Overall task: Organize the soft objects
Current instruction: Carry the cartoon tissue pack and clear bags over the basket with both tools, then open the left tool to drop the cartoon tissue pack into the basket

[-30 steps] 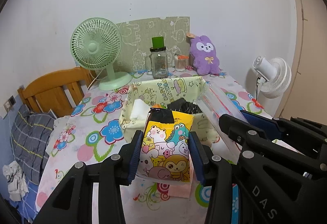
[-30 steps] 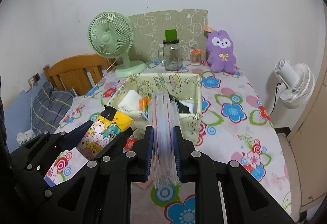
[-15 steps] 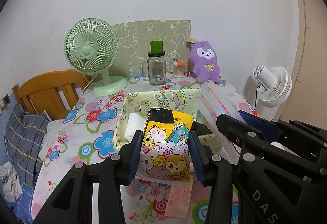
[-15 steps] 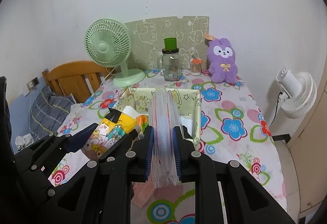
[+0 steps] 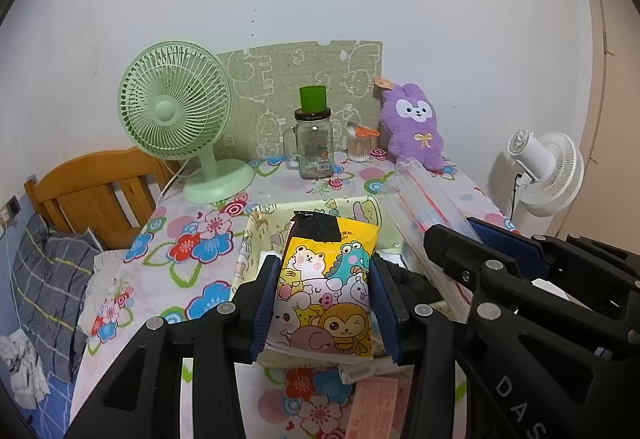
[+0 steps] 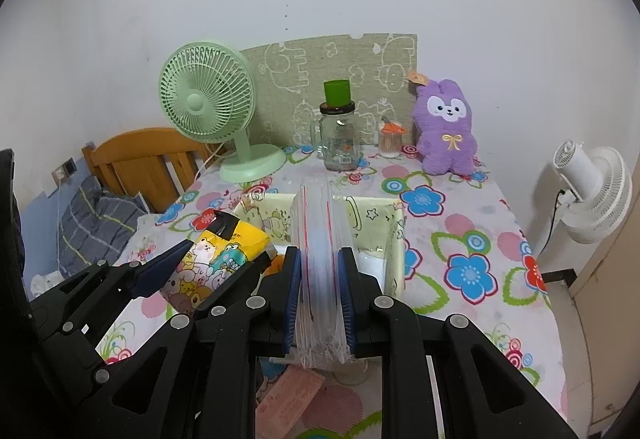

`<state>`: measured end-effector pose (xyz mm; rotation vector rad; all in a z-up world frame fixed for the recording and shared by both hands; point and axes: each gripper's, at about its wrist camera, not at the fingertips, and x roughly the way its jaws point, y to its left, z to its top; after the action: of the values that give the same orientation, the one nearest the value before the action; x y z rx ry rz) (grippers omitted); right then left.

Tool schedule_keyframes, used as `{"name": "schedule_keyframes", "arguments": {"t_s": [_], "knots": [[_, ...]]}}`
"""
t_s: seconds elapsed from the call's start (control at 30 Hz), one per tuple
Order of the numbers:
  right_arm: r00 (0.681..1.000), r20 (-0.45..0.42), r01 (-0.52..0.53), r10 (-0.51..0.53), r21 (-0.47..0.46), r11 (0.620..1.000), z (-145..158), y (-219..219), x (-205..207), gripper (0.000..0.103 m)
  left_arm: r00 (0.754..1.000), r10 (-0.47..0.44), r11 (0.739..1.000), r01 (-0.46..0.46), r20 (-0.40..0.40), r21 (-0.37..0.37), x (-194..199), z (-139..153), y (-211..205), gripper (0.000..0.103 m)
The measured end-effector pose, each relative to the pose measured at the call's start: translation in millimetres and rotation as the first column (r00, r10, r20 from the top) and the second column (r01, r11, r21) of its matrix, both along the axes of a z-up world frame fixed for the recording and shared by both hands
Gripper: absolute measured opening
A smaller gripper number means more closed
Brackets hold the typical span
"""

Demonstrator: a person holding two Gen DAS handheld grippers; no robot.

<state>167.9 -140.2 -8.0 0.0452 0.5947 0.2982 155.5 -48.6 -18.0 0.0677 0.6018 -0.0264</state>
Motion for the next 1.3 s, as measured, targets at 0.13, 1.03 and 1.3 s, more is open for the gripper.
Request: {"name": "schedule_keyframes", "arguments": {"t_s": [0.13, 1.03, 1.3], "knots": [[1.000, -0.007, -0.003, 0.003, 0.011, 1.000, -2, 0, 14, 0.022, 1.000, 0.005, 1.000, -0.005, -0.005, 0.006, 12, -2, 0, 0.046], [0.994, -0.098, -0.044, 0.047, 0.028, 0.999, -37, 12, 86, 0.022, 0.994, -0.004, 1.000, 0.002, -0.111, -0.018, 83, -40, 9, 0.063], [0.992, -0.112, -0.060, 0.062, 0.018, 0.998, -44, 19, 94, 0.022, 0.992, 0.002, 1.000, -0.004, -0.125, -0.011, 83, -44, 15, 0.072]]}}
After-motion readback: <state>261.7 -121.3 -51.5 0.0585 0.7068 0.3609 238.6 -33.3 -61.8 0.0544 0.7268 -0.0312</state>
